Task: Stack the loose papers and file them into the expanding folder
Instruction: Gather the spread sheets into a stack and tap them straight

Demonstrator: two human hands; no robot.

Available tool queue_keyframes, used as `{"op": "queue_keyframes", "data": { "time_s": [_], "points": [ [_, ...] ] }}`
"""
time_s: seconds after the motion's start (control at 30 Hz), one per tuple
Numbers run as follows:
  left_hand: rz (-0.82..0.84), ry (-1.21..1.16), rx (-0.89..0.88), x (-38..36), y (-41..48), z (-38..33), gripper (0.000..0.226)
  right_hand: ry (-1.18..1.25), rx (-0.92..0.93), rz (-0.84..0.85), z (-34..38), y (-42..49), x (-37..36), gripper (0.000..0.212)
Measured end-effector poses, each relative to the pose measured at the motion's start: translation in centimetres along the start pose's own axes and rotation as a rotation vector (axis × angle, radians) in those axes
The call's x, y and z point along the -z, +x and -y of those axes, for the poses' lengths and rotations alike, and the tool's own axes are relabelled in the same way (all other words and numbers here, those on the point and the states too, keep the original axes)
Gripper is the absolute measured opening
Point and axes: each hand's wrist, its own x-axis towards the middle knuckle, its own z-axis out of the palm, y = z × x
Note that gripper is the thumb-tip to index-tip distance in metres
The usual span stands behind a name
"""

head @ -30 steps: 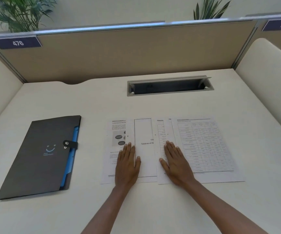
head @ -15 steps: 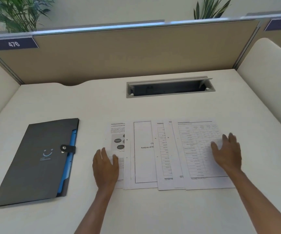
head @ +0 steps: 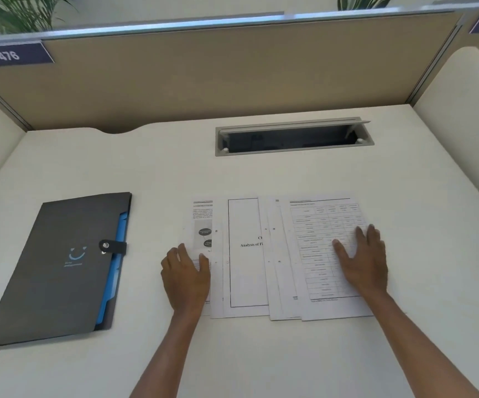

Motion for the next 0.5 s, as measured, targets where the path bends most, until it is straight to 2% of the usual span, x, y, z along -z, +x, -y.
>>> {"op": "queue_keyframes", "data": {
  "time_s": [0.5],
  "points": [
    [-0.006,-0.071,0.008,0.2,0.3,0.6,0.045,0.028,-0.002,0.004,6.2,-3.3,-2.5,0.085]
  ]
}}
